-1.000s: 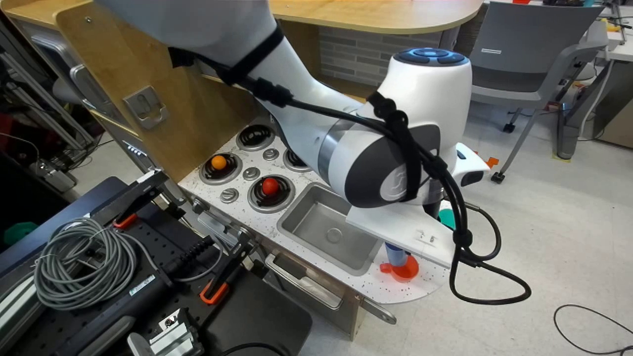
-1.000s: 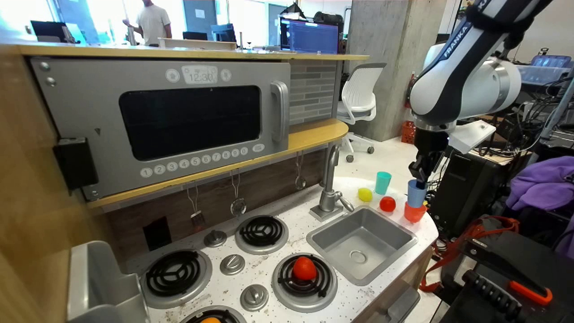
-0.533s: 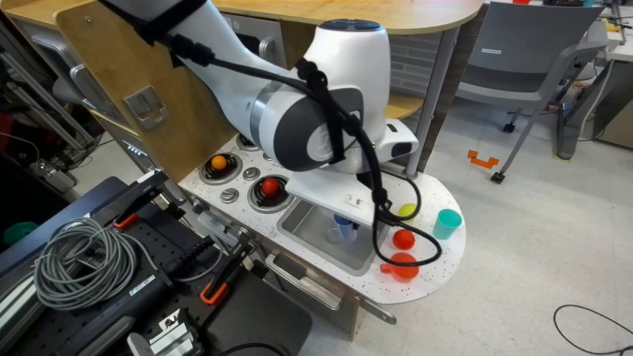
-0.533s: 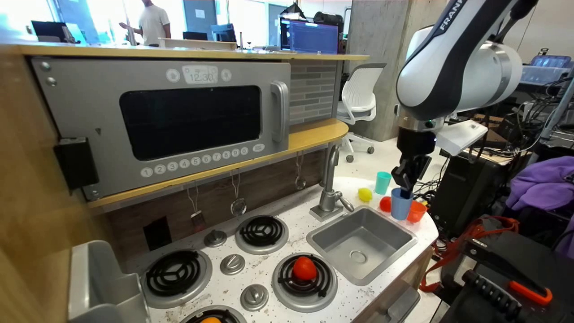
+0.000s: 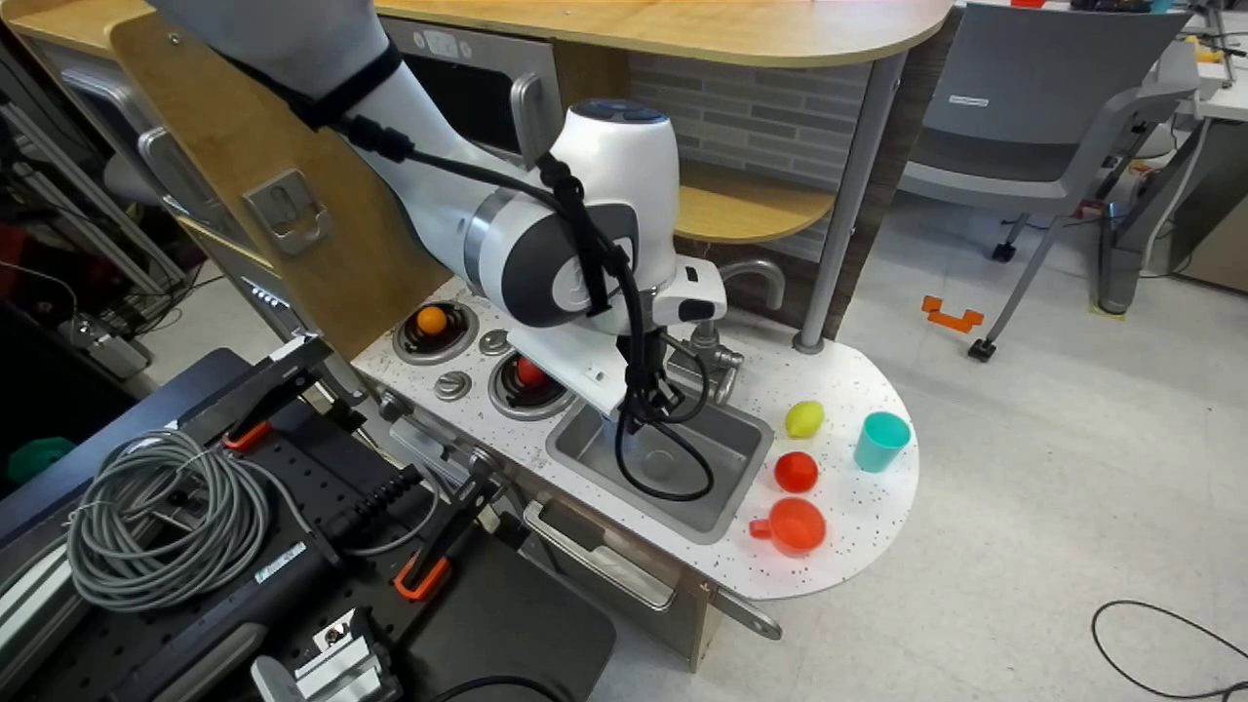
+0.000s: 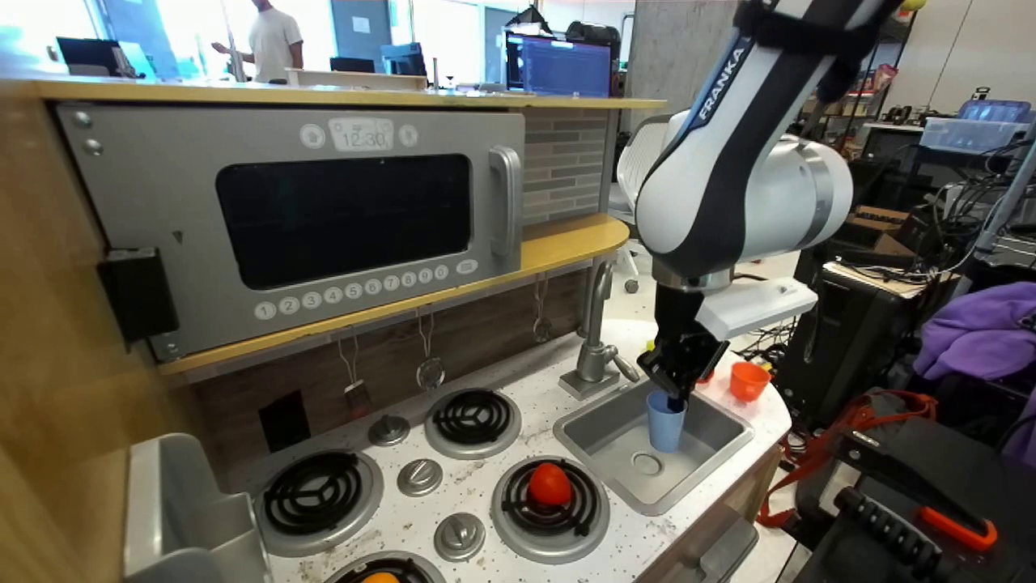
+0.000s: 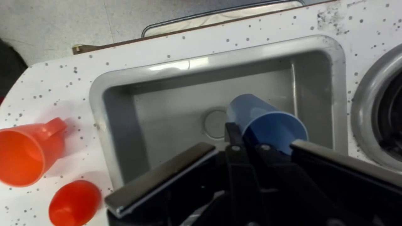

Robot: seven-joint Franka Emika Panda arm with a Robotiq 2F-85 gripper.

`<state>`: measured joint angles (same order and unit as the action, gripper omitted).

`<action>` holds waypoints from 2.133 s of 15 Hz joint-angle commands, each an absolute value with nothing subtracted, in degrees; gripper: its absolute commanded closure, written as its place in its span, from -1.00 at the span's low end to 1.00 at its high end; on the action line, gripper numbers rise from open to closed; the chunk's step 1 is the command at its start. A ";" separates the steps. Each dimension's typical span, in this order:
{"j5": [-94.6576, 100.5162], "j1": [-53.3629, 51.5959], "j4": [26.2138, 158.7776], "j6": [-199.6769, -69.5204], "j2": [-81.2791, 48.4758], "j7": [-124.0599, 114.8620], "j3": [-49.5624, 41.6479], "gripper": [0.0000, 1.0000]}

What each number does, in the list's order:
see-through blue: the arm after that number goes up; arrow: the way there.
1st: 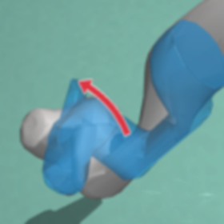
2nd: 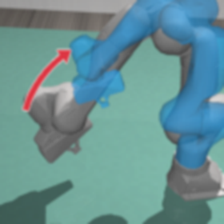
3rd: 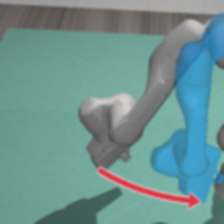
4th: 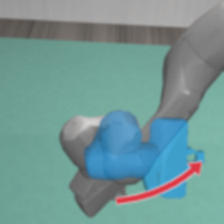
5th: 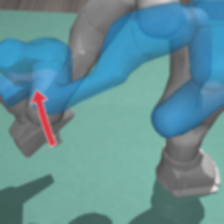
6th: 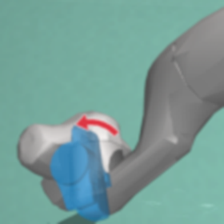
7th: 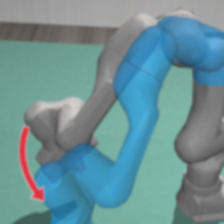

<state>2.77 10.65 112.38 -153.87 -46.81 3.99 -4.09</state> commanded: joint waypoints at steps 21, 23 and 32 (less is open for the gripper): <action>1.76 4.93 99.50 -150.75 -58.42 -3.26 -5.69 -0.28; 1.20 6.69 102.33 -150.27 -55.74 -1.63 -4.75 -0.58; -3.92 15.64 121.38 -146.60 -35.06 6.99 -2.25 -1.00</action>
